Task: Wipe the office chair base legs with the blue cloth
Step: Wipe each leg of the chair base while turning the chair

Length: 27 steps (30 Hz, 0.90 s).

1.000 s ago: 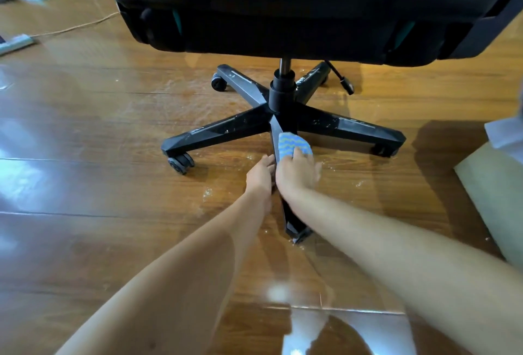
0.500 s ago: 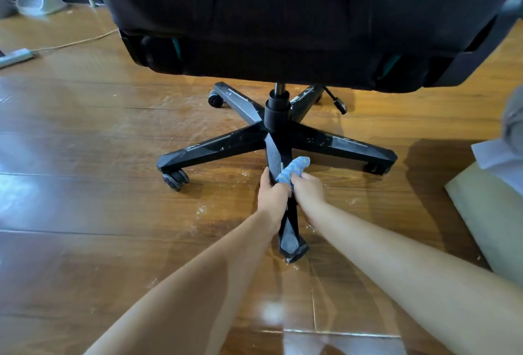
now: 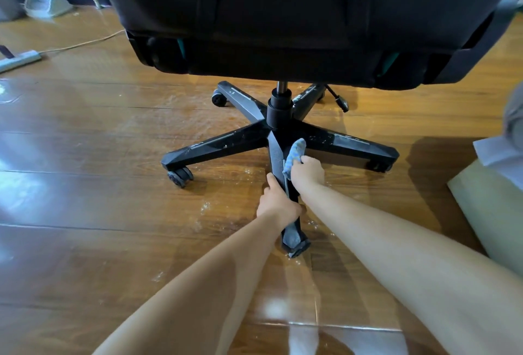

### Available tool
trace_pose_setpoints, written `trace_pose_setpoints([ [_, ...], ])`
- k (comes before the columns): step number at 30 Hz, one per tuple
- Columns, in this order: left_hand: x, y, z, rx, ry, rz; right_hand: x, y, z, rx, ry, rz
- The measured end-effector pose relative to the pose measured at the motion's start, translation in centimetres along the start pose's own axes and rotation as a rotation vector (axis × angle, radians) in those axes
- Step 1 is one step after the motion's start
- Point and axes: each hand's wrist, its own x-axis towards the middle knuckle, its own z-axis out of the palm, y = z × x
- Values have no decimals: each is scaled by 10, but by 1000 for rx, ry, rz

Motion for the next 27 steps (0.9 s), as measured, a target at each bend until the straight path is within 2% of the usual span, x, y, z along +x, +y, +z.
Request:
trace_pose_setpoints([
  [3,-4,4,1,1,25,-4,-12,7,-21,-197,-77,-39],
  [6,-8,8,1,-15,8,-13,-24,3,-41,-570,-184,-135],
  [10,-11,4,-6,26,-8,-37,-35,-5,-52,-895,-197,-291],
  [15,-14,-20,-26,115,-71,-36,-36,-4,-49,-964,-244,-298],
  [21,-18,-50,-71,201,-232,-22,-43,0,-37,-984,-271,-355],
  [27,-18,-62,-106,392,-302,-19,-50,-6,-35,-1001,-572,-406],
])
